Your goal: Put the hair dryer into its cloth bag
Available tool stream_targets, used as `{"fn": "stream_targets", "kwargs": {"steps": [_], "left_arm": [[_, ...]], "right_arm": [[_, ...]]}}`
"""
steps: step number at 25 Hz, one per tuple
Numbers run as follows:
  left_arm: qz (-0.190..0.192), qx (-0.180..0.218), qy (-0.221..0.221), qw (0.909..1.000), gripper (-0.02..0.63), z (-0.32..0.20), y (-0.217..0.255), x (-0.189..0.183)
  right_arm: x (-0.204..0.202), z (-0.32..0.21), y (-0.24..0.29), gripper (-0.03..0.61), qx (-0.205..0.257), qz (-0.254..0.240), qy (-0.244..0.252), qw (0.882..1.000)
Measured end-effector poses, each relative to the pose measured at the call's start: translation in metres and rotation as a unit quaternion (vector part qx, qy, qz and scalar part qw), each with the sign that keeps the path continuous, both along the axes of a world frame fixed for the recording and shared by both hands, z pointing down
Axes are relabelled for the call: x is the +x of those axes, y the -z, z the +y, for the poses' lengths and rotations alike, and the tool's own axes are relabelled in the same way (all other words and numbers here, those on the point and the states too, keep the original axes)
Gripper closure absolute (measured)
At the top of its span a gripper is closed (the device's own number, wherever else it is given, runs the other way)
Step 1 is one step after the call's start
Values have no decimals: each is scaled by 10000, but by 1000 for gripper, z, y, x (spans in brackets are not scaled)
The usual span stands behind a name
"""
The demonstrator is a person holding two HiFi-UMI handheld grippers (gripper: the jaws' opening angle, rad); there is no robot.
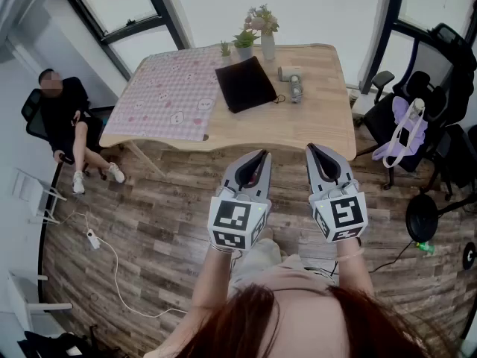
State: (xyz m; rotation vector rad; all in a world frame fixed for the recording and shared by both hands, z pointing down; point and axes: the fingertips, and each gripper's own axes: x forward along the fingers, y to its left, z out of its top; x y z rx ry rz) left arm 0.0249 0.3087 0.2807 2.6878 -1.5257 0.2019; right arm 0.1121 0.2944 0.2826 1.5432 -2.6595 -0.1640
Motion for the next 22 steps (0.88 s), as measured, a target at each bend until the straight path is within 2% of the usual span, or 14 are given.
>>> {"fn": "stream_targets", "kwargs": {"steps": [6, 22], "left_arm": [[12, -35, -27, 10000, 595, -15, -1, -10], [-34, -197, -166, 9997, 594, -77, -17, -44]], "right_arm": [[-3, -14, -3, 578, -107, -220, -88, 9997], [-33, -77, -15, 578, -263, -143, -265, 9992]]}}
